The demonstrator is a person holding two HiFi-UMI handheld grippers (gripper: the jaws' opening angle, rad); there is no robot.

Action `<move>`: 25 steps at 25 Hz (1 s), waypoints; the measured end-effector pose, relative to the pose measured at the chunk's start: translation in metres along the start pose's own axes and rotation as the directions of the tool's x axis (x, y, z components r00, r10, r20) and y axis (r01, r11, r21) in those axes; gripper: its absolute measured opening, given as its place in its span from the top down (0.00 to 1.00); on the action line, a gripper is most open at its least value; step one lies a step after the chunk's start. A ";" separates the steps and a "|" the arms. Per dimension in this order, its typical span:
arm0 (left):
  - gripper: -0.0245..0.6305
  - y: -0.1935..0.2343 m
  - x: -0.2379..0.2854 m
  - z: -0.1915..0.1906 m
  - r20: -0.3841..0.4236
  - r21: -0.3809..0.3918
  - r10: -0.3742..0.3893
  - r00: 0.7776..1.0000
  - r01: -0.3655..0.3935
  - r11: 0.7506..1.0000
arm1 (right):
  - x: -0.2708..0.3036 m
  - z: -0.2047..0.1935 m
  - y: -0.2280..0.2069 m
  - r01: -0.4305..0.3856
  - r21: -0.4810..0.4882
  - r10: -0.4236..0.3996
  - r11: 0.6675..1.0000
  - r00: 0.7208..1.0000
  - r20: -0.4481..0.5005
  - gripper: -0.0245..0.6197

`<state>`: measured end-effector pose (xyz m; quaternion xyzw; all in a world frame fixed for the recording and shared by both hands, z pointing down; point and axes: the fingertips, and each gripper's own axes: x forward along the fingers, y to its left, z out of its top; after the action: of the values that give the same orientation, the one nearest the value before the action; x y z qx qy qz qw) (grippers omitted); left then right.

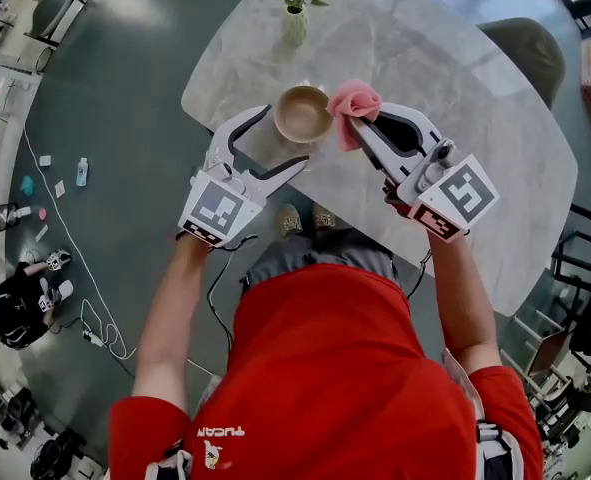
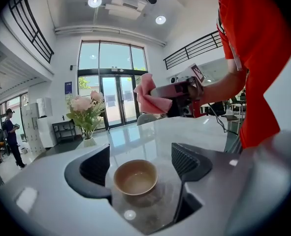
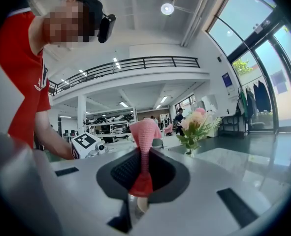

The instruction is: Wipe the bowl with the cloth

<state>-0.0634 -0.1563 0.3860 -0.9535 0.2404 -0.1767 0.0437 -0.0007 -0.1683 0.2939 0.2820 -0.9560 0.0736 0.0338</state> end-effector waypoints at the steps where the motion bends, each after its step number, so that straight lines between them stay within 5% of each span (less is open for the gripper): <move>1: 0.38 0.001 0.003 -0.003 -0.006 0.001 -0.005 1.000 0.005 1.000 | 0.001 -0.003 -0.001 0.001 0.000 -0.001 1.000 1.000 -0.009 0.93; 15: 0.07 -0.008 0.049 -0.072 -0.163 -0.039 -0.153 0.975 0.149 0.988 | 0.010 -0.040 -0.019 0.049 0.034 -0.045 0.998 0.993 -0.112 0.93; 25: 0.07 0.001 0.073 -0.097 -0.212 -0.086 -0.188 0.959 0.173 0.981 | 0.011 -0.063 -0.022 0.043 0.018 -0.038 0.999 0.980 -0.194 0.93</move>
<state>-0.0391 -0.1915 0.4996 -0.9470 0.1614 -0.2761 -0.0310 0.0040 -0.1825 0.3595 0.2932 -0.9413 0.1106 0.1252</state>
